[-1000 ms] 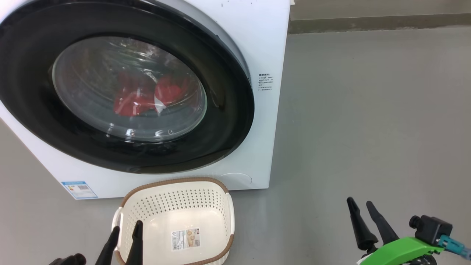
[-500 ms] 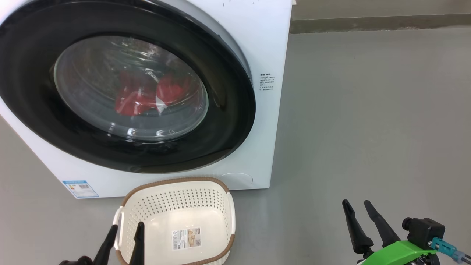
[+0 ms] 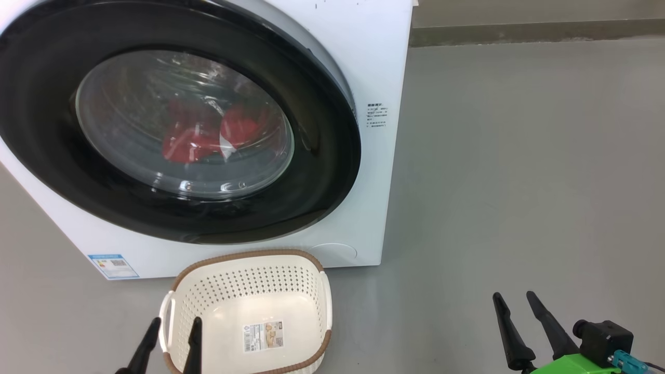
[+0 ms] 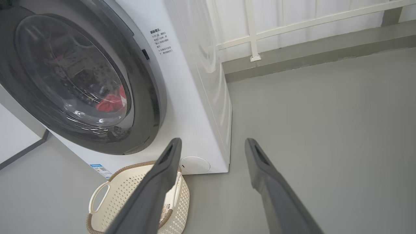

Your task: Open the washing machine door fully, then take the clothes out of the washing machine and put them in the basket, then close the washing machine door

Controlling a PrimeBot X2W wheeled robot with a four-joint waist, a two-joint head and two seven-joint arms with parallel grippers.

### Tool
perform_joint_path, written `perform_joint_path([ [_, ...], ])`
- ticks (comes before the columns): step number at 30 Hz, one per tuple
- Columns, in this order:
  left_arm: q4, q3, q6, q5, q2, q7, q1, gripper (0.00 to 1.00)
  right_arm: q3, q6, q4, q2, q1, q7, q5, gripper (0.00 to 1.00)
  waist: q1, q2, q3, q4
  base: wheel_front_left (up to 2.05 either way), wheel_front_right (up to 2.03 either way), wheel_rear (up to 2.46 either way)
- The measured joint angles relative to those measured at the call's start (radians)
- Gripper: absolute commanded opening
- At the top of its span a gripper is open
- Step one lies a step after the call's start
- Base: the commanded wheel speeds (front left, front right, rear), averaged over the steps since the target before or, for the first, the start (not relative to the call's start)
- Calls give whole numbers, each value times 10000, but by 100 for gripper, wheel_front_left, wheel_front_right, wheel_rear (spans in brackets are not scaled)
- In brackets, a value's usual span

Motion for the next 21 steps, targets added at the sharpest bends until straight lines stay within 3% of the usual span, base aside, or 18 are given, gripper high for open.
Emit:
perform_joint_path([
  [21, 516, 1030, -443, 1540, -458, -462, 29, 100, -732, 0, -42, 205, 397, -474, -1674, 100, 0, 0, 37, -45, 0, 0, 0],
])
